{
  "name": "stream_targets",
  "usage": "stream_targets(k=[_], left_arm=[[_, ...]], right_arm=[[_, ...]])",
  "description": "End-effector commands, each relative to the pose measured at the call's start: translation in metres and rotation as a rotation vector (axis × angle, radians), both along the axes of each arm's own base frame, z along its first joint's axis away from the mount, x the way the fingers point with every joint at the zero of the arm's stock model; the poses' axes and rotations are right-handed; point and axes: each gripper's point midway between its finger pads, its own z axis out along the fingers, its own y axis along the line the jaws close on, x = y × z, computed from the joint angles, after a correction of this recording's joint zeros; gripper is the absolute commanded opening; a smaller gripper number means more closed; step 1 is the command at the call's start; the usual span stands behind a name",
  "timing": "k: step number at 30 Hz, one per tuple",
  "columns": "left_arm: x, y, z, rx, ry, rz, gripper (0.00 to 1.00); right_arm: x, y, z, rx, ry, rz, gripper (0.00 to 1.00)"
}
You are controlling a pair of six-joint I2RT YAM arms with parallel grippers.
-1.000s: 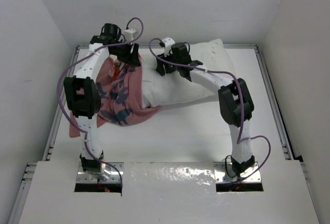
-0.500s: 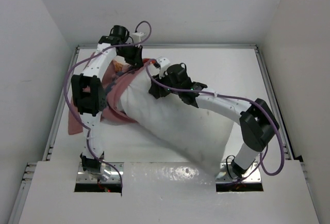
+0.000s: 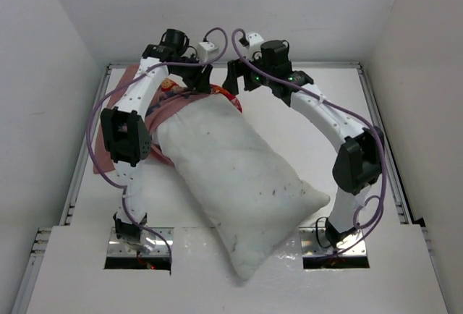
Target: Put the pillow into the pillowcase
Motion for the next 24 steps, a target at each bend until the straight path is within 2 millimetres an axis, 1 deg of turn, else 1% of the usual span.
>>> stream_targets(k=[1,2,3,4,5,6,8,9,10,12,13,15,16,17,18,19,20,21,22,23,24], left_arm=[[-0.026,-0.020,0.033,0.013,-0.074,-0.134,0.41],[-0.028,-0.025,0.032,0.017,-0.077,-0.159,0.41],[-0.031,-0.024,0.030,0.022,-0.065,-0.165,0.41],[-0.035,-0.023,0.027,0.030,-0.047,-0.168,0.41],[-0.036,-0.021,0.021,0.044,-0.035,-0.173,0.41],[-0.036,-0.018,0.016,0.062,-0.025,-0.166,0.41],[-0.035,-0.014,0.000,0.092,0.009,-0.136,0.38],[-0.032,-0.009,-0.006,0.119,0.015,-0.112,0.34],[-0.028,-0.007,-0.013,0.139,0.027,-0.084,0.22],[-0.022,-0.005,-0.014,0.147,0.025,-0.051,0.08],[-0.017,-0.006,-0.012,0.141,0.010,-0.040,0.00],[-0.014,-0.011,0.005,0.102,-0.020,-0.027,0.00],[-0.009,-0.014,0.019,0.078,-0.061,-0.024,0.00],[-0.010,-0.018,0.038,0.041,-0.092,-0.011,0.00],[-0.009,-0.022,0.052,0.008,-0.121,-0.013,0.00],[-0.009,-0.024,0.074,-0.026,-0.186,-0.002,0.00],[-0.009,-0.024,0.083,-0.042,-0.214,0.003,0.00],[-0.004,-0.024,0.093,-0.055,-0.260,0.014,0.00],[-0.006,-0.025,0.096,-0.062,-0.265,0.017,0.00],[-0.008,-0.025,0.103,-0.070,-0.273,0.021,0.00],[-0.011,-0.027,0.106,-0.086,-0.265,0.011,0.00]], right_arm=[[-0.018,0.030,-0.042,0.004,0.125,0.120,0.94],[-0.016,0.032,-0.048,0.018,0.140,0.124,0.93],[-0.017,0.034,-0.059,0.024,0.166,0.132,0.93],[-0.024,0.035,-0.071,0.037,0.209,0.140,0.92],[-0.023,0.037,-0.073,0.053,0.203,0.145,0.92],[-0.025,0.038,-0.081,0.062,0.219,0.152,0.92],[-0.035,0.044,-0.095,0.098,0.272,0.185,0.91],[-0.039,0.047,-0.099,0.107,0.290,0.201,0.90],[-0.044,0.048,-0.109,0.109,0.331,0.209,0.88],[-0.049,0.048,-0.120,0.113,0.372,0.213,0.83],[-0.054,0.046,-0.131,0.106,0.400,0.212,0.68],[-0.063,0.049,-0.135,0.118,0.428,0.249,0.45],[-0.068,0.050,-0.138,0.127,0.444,0.270,0.22],[-0.072,0.053,-0.137,0.140,0.453,0.296,0.12],[-0.076,0.056,-0.135,0.150,0.460,0.319,0.01],[-0.079,0.059,-0.132,0.149,0.451,0.330,0.00],[-0.081,0.060,-0.129,0.148,0.436,0.338,0.00],[-0.080,0.060,-0.127,0.144,0.415,0.329,0.00],[-0.084,0.059,-0.130,0.139,0.410,0.326,0.00],[-0.083,0.063,-0.114,0.160,0.349,0.334,0.00],[-0.085,0.064,-0.112,0.164,0.336,0.332,0.00]])
